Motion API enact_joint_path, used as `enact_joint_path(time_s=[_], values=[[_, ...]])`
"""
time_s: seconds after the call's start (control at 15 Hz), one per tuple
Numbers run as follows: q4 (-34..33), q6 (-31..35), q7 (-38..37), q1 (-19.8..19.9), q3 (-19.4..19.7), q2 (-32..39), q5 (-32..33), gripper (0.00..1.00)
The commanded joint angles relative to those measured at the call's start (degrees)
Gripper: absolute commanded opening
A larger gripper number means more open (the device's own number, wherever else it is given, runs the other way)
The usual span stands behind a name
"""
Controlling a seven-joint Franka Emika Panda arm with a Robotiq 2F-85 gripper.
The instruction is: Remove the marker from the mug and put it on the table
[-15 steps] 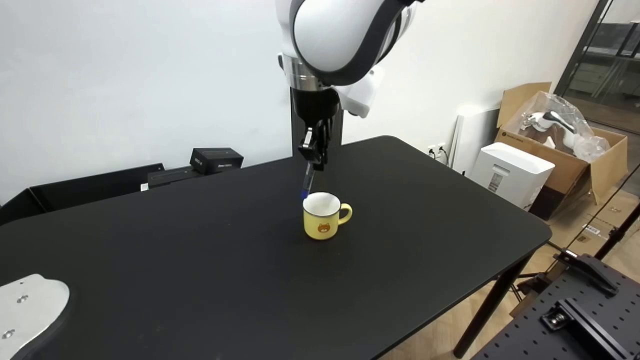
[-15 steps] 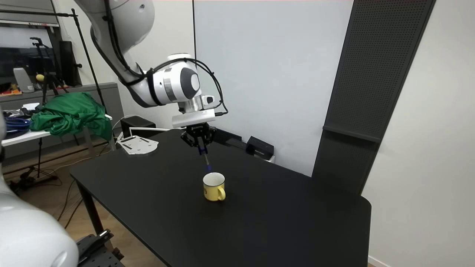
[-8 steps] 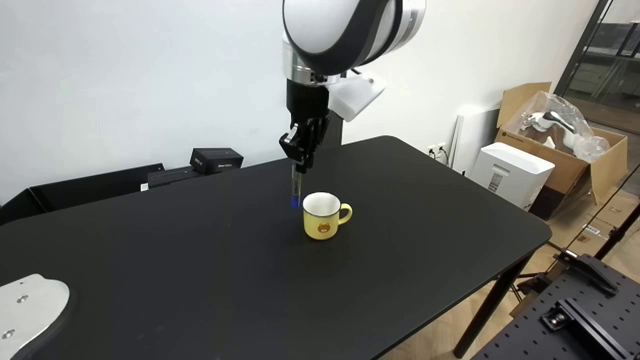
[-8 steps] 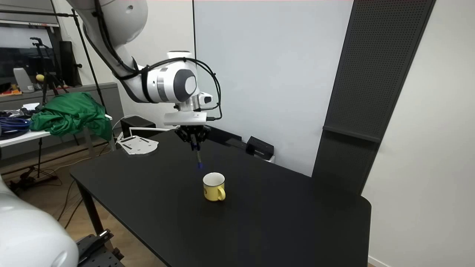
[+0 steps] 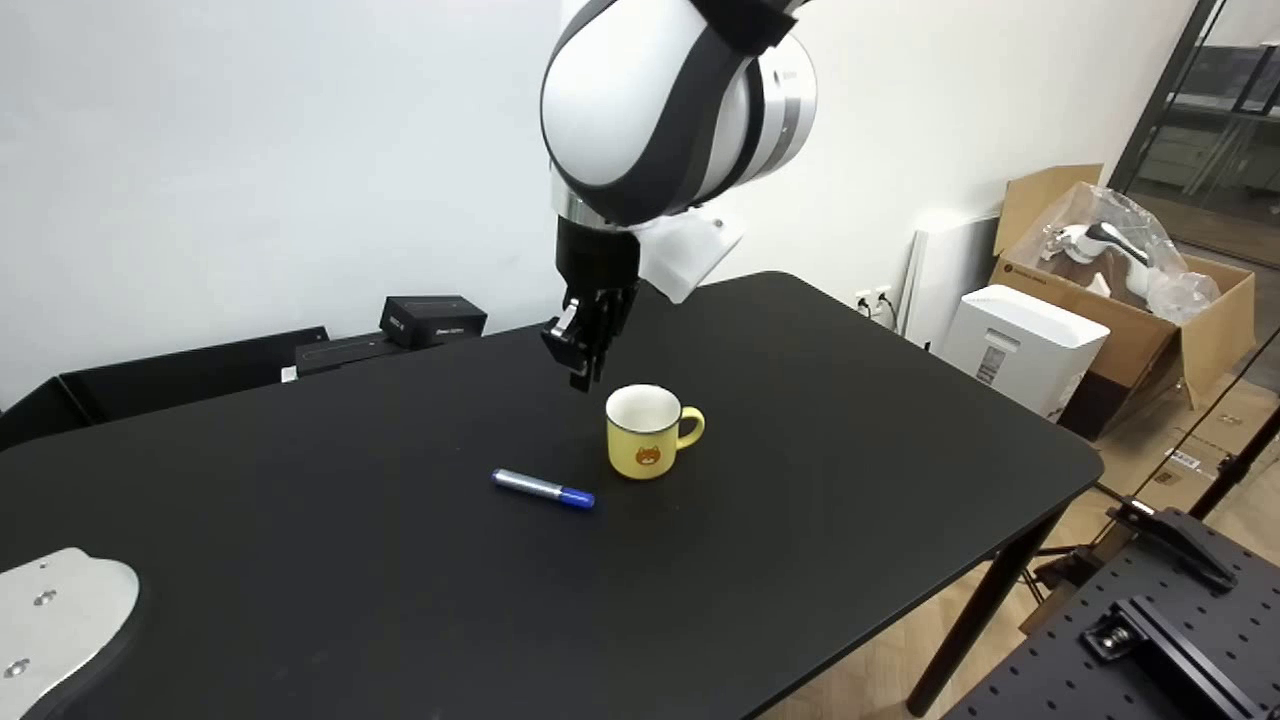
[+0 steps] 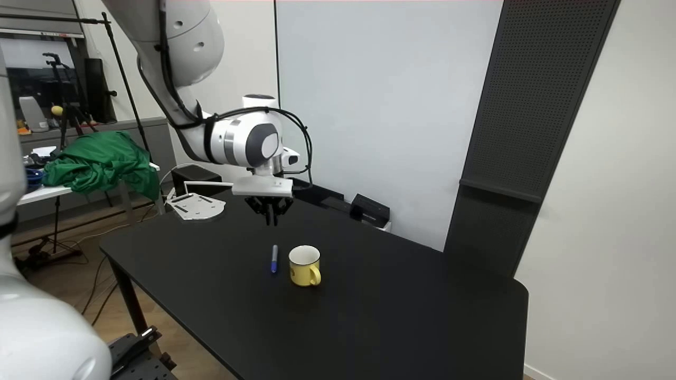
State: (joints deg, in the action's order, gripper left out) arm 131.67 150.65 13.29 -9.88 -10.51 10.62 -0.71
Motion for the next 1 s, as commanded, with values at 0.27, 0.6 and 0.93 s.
enact_joint_path(time_s=[0.27,0.6,0.93], values=[[-1.94,-8.43,-3.00,0.22,2.00,0.89,7.24,0.58],[-5.13,-22.89,-7.95,-0.33,3.41,1.53,12.81,0.92],[-8.49,-35.33,-9.57,-0.69,2.73,2.81,14.76,1.00]])
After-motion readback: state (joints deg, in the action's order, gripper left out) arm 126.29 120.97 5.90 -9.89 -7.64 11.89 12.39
